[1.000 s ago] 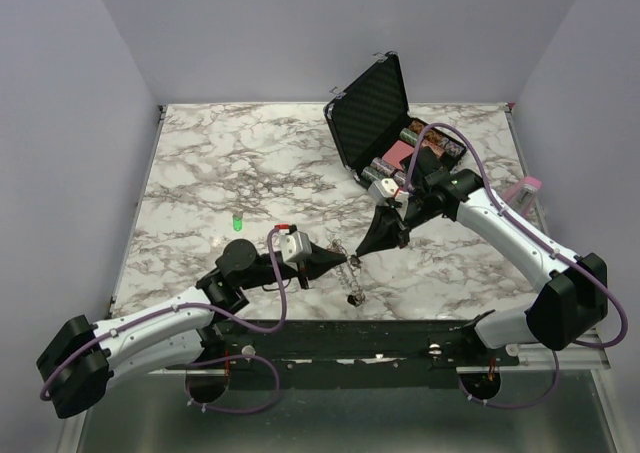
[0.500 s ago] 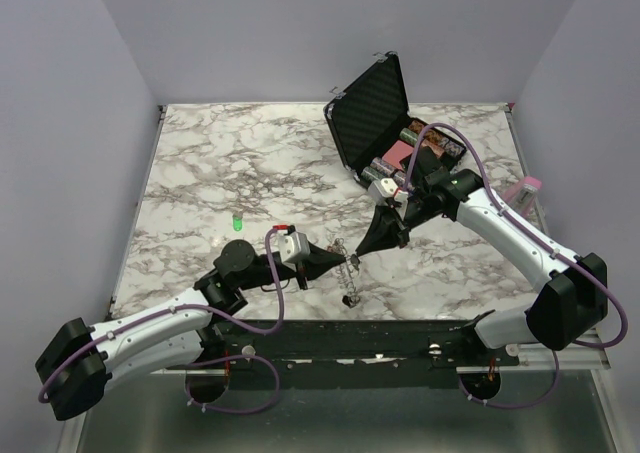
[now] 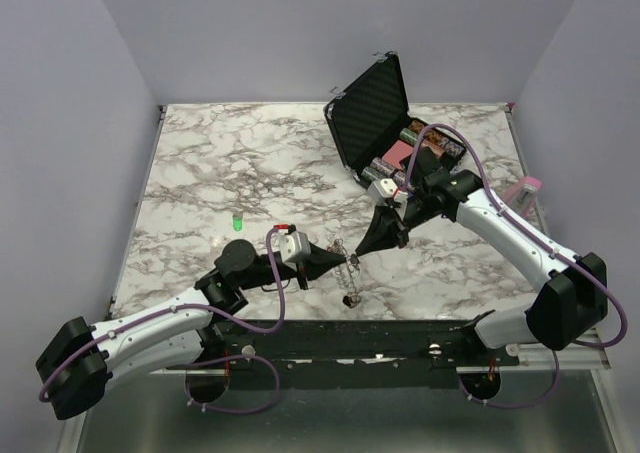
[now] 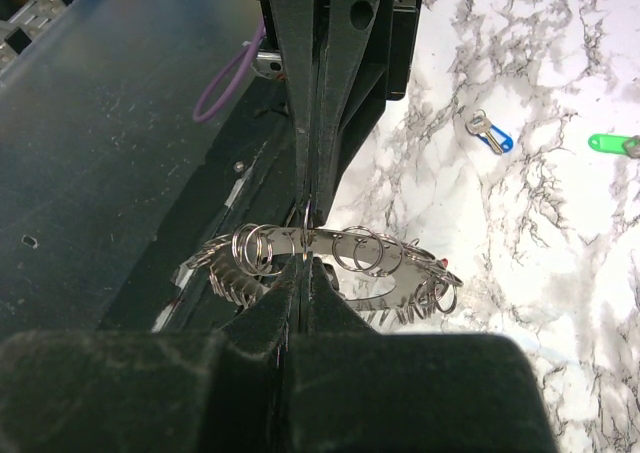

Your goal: Put the keys on the keyring

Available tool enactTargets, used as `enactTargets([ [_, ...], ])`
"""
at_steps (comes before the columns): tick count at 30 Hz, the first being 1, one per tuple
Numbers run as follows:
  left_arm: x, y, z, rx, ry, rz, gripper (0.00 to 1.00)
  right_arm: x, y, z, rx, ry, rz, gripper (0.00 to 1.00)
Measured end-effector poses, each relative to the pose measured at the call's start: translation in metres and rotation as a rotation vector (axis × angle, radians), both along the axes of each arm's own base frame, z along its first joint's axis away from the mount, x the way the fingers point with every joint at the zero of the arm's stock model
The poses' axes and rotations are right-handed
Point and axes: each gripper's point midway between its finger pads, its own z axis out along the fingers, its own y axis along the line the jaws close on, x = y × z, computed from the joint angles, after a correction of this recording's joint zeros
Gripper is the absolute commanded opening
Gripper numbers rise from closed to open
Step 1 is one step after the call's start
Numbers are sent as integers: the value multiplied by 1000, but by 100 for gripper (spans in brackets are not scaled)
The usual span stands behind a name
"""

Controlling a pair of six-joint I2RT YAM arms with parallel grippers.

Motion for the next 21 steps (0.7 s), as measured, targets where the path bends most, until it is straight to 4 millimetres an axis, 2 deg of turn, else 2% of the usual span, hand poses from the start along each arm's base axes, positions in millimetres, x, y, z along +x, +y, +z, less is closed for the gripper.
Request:
enactTargets([
  [21,0,-1,3,-13,-2,-1,0,-2,0,-2,-3,5,4,0],
])
